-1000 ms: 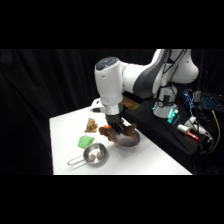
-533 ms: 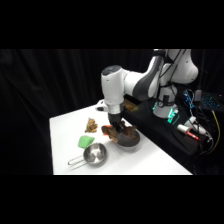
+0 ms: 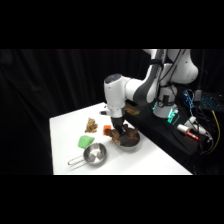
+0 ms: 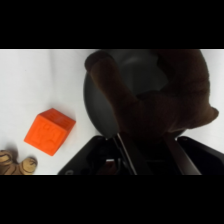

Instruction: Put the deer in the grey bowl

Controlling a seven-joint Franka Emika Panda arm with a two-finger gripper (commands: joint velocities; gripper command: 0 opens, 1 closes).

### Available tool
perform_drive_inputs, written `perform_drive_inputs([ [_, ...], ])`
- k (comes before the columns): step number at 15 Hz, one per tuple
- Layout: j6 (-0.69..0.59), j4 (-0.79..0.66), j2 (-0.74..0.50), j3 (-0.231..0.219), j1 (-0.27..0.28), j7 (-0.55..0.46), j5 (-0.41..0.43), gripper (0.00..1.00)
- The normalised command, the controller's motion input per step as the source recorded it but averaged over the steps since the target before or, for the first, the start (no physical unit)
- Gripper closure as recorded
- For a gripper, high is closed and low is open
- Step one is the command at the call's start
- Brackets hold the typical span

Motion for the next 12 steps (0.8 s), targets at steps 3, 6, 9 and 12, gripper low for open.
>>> perform_drive_inputs([
  [3, 0.14, -0.06, -0.06, 0.037, -0.015, -0.12, 0.118, 0.31],
  [6, 0.06, -0.04, -0.1, 0.016, -0.009, -0.1, 0.08, 0.05],
  [9, -0.09, -0.03, -0.19, -0.014, 0.011, -0.06, 0.006, 0.0],
  [12, -0.26, -0.01, -0.28, -0.029, 0.015, -0.03, -0.029, 0.0],
])
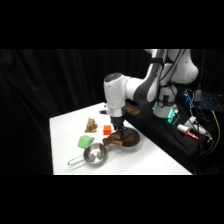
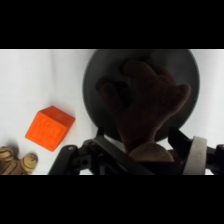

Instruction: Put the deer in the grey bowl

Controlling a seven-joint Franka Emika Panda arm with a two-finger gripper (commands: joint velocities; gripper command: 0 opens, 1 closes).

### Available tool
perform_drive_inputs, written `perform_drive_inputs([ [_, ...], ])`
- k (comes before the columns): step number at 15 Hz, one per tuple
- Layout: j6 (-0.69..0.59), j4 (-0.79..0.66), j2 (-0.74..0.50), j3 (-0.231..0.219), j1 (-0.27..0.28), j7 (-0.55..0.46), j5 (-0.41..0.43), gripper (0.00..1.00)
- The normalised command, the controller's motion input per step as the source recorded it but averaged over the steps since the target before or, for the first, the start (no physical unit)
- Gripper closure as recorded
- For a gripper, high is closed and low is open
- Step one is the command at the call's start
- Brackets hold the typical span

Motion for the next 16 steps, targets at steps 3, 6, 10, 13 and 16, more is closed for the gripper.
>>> perform_drive_inputs([
  [3, -0.38, 0.03, -0.35, -0.016, 0.008, -0.04, -0.028, 0.0],
  [6, -0.37, 0.06, -0.33, 0.021, -0.017, -0.14, 0.068, 0.0],
  [10, -0.29, 0.06, -0.31, 0.02, -0.021, -0.15, 0.076, 0.0],
  [13, -0.16, 0.04, -0.24, 0.016, -0.023, -0.12, 0.068, 0.0],
  [16, -0.12, 0.03, -0.14, 0.018, -0.019, -0.07, 0.039, 0.0],
])
